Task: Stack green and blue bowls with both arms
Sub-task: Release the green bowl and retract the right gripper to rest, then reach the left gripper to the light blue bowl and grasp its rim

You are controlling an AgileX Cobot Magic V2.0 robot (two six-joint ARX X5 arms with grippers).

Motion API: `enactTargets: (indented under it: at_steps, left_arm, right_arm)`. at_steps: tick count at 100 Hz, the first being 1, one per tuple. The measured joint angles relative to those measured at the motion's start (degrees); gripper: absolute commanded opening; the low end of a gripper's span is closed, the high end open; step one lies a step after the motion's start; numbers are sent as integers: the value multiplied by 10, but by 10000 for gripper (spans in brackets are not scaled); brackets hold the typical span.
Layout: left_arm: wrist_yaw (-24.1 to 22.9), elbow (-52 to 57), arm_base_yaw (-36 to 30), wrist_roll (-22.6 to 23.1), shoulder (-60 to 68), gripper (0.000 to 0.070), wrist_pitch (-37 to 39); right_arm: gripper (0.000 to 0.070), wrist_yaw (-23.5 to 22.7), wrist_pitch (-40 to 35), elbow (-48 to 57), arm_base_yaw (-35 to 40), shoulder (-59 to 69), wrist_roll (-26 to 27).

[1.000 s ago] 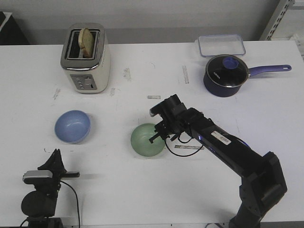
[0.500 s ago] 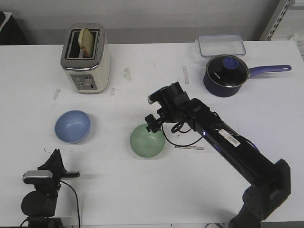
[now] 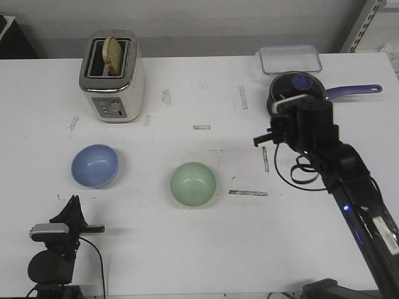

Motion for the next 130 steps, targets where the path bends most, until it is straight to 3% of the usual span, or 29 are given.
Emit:
enactTargets:
  at_steps: [26,47,76,92,113,130]
  left_arm:
    - [0,0,0,0,0,1,-9]
    - [0,0,0,0,0,1,-9]
    - [-3,0,0,-20,0,0,-4]
    - [-11,10,0,-29,1,1,35]
    - [-15,184,0,-18,83,0,-12]
    - [-15,383,0,-16,224,0,-110]
  right_arm:
    - [0,35,81,-254,-88,-214,0]
    - [0,40,129,-429,-101,-389,0]
    - [0,41,141,-511,-101,-556,0]
    - [0,40,142,-520,-101,-568,0]
    - [0,40,142,-520,-101,-568,0]
    - [0,41,142,-520,-101,-568,0]
